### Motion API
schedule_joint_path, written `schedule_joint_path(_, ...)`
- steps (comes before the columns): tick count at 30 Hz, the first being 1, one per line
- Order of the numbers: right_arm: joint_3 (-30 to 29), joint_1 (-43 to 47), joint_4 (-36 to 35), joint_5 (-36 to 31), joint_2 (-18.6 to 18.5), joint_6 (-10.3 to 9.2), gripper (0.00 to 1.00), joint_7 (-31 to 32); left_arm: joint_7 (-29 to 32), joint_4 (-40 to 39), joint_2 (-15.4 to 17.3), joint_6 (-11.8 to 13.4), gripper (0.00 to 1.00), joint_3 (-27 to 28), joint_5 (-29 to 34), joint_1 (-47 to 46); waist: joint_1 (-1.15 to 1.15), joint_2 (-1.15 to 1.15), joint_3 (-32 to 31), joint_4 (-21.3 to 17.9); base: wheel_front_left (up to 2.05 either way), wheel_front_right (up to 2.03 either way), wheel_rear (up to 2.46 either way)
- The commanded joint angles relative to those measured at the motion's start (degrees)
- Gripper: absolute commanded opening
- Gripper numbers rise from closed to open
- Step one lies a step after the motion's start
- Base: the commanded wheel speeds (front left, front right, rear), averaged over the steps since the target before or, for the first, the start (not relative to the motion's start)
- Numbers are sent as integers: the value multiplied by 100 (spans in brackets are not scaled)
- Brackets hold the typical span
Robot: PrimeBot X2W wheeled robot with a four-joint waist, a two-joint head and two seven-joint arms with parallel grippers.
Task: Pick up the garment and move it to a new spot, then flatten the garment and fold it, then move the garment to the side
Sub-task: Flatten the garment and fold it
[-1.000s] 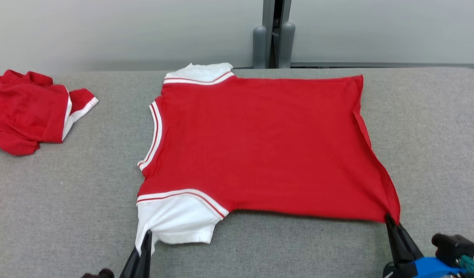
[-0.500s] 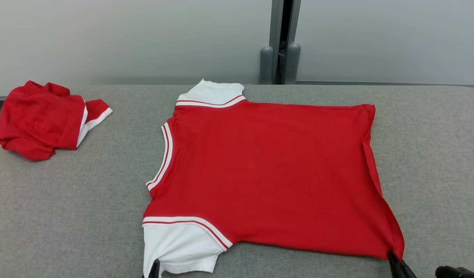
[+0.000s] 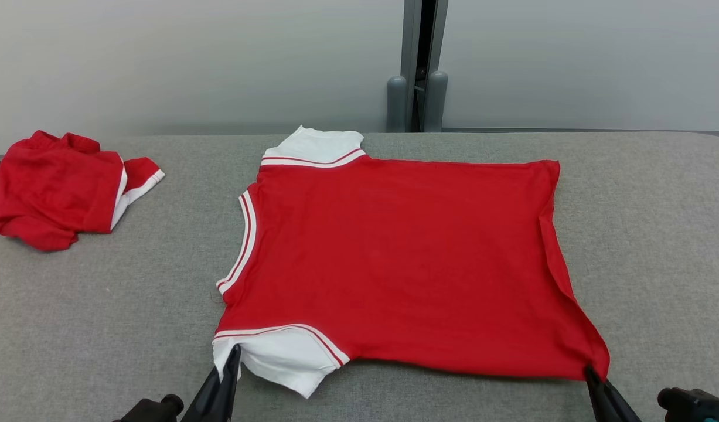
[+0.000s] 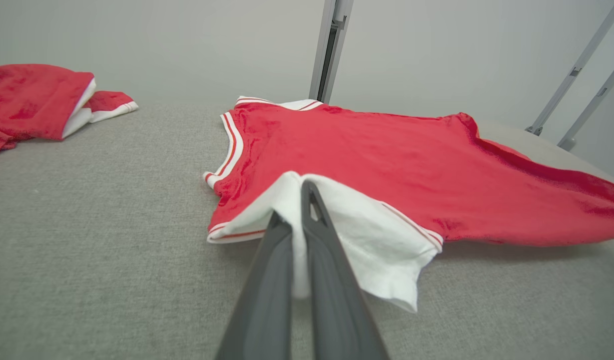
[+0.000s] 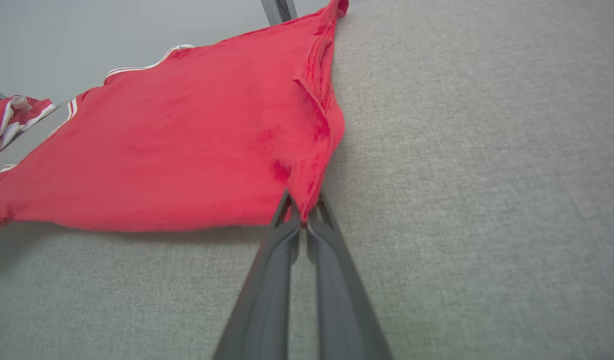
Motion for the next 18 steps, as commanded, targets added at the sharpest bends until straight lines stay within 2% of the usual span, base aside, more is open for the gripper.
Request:
schedule_joint_path(1, 10, -90, -34, 20, -31, -2, 0, 14, -22, 11, 35, -15, 0, 10, 23, -84, 0, 0, 20, -14, 0, 0, 0)
schedule_joint_path(18, 268, -682, -6, 239, -180, -2, 0, 259, -9, 654, 291, -137, 0, -210, 91, -1372, 0, 0, 454, -218, 0, 0, 0)
